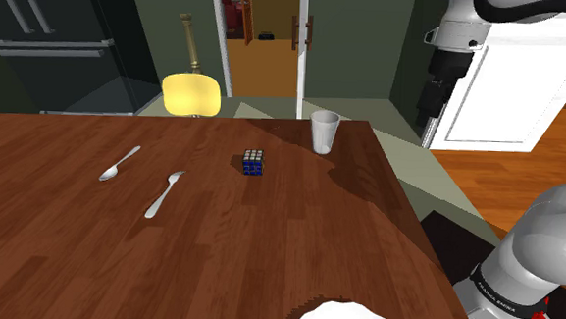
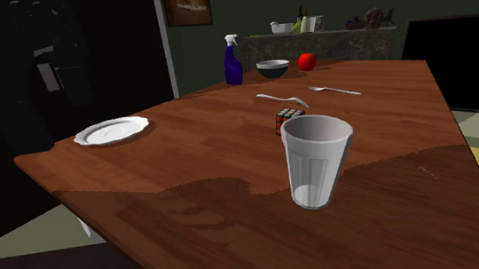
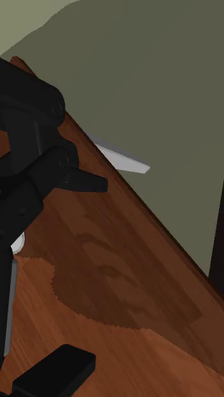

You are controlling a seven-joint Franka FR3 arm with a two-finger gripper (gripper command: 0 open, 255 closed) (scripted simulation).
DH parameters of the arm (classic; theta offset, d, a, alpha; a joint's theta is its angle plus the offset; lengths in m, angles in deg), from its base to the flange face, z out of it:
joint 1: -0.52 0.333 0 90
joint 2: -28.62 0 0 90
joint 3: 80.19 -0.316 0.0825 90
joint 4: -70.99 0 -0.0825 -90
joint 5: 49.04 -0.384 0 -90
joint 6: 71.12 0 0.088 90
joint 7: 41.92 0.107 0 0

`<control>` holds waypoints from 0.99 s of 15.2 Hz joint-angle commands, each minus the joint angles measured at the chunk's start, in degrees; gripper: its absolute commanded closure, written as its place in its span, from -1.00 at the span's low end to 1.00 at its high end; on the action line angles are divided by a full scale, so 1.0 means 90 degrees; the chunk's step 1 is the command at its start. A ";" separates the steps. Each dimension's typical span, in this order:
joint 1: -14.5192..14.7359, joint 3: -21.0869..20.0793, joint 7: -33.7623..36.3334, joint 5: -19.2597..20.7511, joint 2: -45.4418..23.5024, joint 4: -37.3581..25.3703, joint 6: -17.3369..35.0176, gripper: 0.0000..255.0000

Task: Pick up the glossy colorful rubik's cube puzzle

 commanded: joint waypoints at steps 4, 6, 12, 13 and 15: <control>0.0152 -0.0260 0.0166 -0.0147 -0.0523 -0.0144 0.0410 -1.00; 0.0245 -0.0429 0.0274 -0.0224 -0.0892 -0.0277 0.0666 -1.00; 0.0483 -0.0913 0.0604 -0.0342 -0.2072 -0.0855 0.1331 -1.00; 0.0518 -0.0991 0.0662 -0.0344 -0.2278 -0.0977 0.1425 -1.00; 0.0585 -0.1142 0.0781 -0.0329 -0.2695 -0.1242 0.1596 -1.00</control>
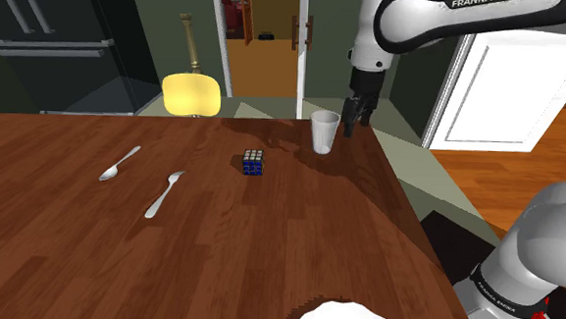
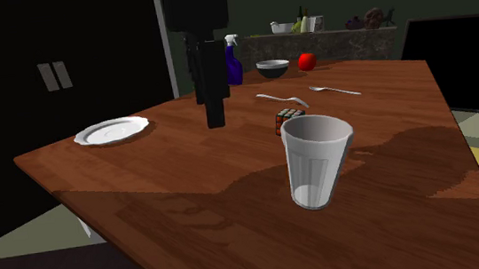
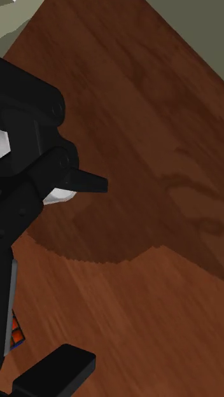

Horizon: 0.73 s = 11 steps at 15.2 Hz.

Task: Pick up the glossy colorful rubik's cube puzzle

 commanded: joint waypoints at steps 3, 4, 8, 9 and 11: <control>0.0138 -0.0309 0.0273 0.0067 -0.0867 -0.0621 0.0282 -1.00; 0.0170 -0.0379 0.0340 0.0102 -0.1085 -0.0786 0.0341 -1.00; 0.0313 -0.0633 0.0618 0.0300 -0.1980 -0.1522 0.0511 -1.00; 0.0354 -0.0690 0.0691 0.0363 -0.2210 -0.1726 0.0535 -1.00; 0.0449 -0.0791 0.0835 0.0506 -0.2677 -0.2160 0.0562 -1.00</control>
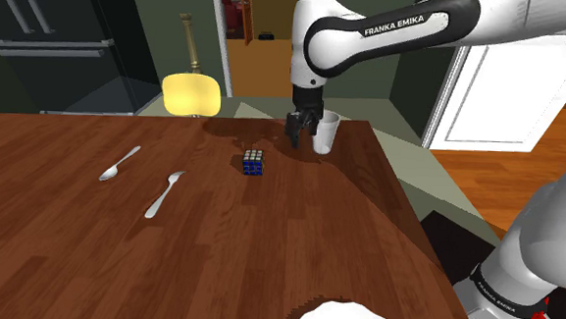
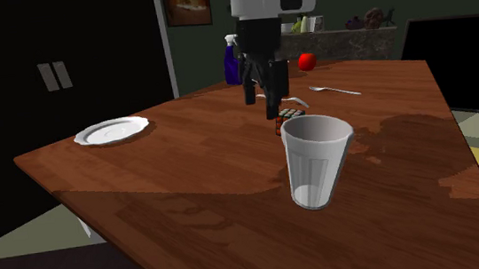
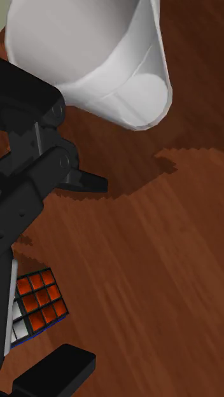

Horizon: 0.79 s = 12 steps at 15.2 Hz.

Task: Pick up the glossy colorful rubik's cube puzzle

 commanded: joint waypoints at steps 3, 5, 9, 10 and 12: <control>0.0231 -0.0191 0.0320 0.0326 -0.1012 -0.1064 -0.0072 -1.00; 0.0370 -0.0250 0.0451 0.0500 -0.1513 -0.1604 -0.0130 -1.00; 0.0711 -0.0313 0.0666 0.0858 -0.2578 -0.2862 -0.0368 -1.00; 0.0732 -0.0309 0.0673 0.0872 -0.2629 -0.2926 -0.0383 -1.00; 0.0728 -0.0302 0.0678 0.0876 -0.2640 -0.2770 -0.0217 -1.00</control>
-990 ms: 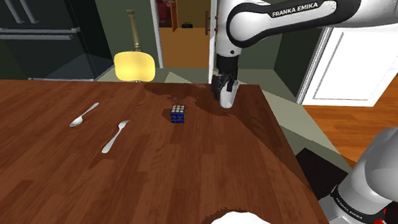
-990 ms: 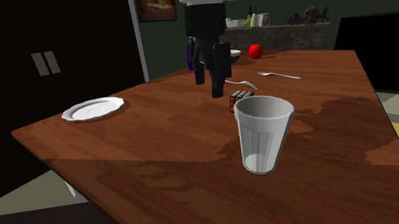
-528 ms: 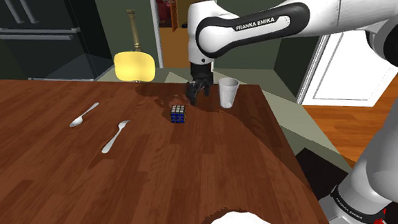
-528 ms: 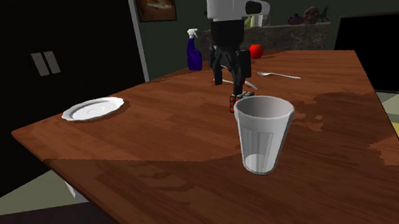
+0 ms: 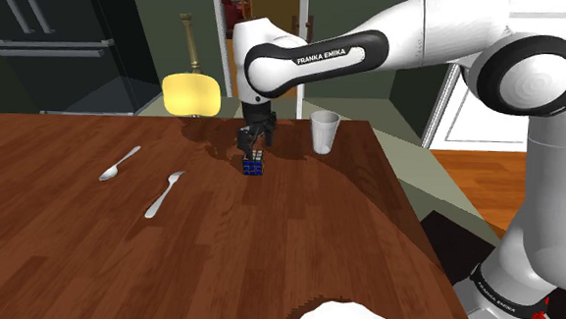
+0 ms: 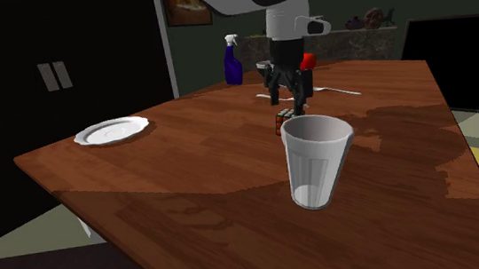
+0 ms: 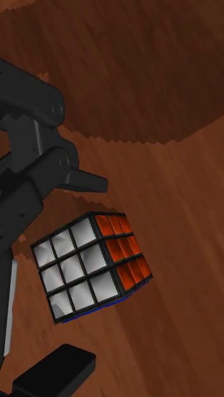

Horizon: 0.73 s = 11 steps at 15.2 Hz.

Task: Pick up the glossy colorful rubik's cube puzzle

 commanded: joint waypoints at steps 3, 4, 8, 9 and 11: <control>0.0011 0.0009 0.0026 0.0033 -0.0095 0.0189 0.0285 -1.00; 0.0010 0.0012 0.0030 0.0038 -0.0109 0.0256 0.0364 -1.00; 0.0006 0.0016 0.0034 0.0045 -0.0129 0.0358 0.0486 1.00; 0.0006 0.0016 0.0034 0.0046 -0.0133 0.0352 0.0484 1.00; 0.0007 0.0017 0.0034 0.0048 -0.0140 0.0338 0.0477 1.00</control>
